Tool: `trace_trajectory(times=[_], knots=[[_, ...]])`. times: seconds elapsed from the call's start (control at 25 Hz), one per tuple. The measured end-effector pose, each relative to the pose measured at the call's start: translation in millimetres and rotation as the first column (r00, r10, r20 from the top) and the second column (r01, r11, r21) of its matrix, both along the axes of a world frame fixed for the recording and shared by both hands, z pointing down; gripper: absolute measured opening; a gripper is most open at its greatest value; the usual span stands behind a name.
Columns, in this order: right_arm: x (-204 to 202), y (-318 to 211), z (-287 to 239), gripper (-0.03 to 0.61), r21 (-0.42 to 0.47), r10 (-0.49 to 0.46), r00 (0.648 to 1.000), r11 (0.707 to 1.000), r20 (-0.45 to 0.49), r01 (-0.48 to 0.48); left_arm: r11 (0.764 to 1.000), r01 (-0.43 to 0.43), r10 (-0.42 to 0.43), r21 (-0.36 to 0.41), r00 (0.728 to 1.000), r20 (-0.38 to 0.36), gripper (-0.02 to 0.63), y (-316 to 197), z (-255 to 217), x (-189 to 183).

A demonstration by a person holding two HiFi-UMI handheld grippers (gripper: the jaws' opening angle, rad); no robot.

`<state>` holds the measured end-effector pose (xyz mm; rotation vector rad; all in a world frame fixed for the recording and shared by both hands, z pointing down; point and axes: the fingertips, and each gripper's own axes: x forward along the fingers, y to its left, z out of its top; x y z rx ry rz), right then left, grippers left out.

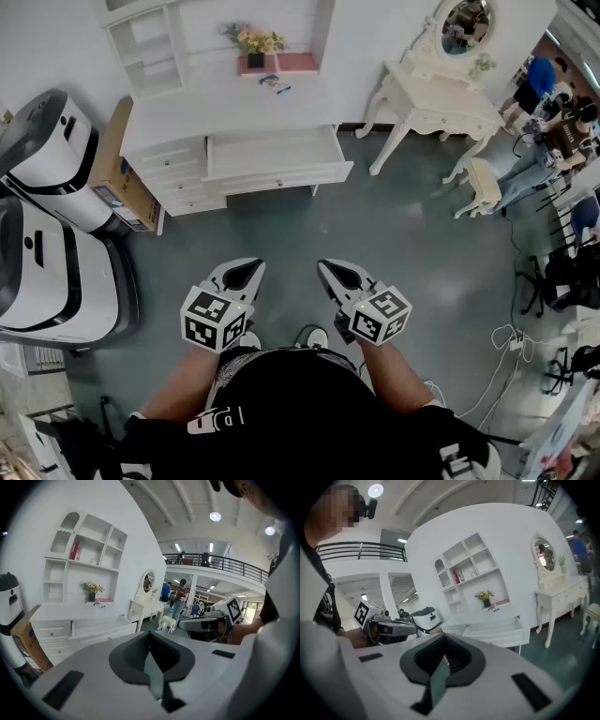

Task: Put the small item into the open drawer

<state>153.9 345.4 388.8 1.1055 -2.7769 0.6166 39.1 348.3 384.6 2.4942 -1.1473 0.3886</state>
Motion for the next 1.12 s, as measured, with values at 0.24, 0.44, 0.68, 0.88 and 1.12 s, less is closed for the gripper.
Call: trace_trajectory(times=[0.24, 0.44, 0.68, 0.88, 1.12], knots=[[-5.9, -0.7, -0.5, 0.006, 0.003, -0.004, 1.000, 1.000, -0.006, 0.004, 1.000, 0.001, -0.001, 0.013, 1.000, -0.006, 0.015, -1.7, -4.1, -4.7], [-9.1, -1.5, -1.0, 0.006, 0.006, -0.007, 1.000, 1.000, -0.012, 0.007, 1.000, 0.002, -0.001, 0.022, 1.000, -0.008, 0.015, -4.0, -6.4, -7.7], [-16.2, -2.1, -3.9, 0.008, 0.000, -0.011, 1.000, 1.000, 0.019, 0.011, 1.000, 0.000, 0.001, 0.018, 1.000, -0.012, 0.015, -7.4, -3.3, -10.8], [-30.1, 0.6, -2.9, 0.009, 0.024, -0.011, 1.000, 1.000, -0.023, 0.012, 1.000, -0.005, 0.005, 0.008, 1.000, -0.026, 0.015, -8.6, -0.8, -18.9], [-58.1, 7.8, 5.0, 0.025, 0.019, -0.011, 0.999, 1.000, -0.048, 0.012, 1.000, -0.020, 0.020, 0.000, 0.999, -0.028, 0.015, -4.9, 5.8, -45.8]])
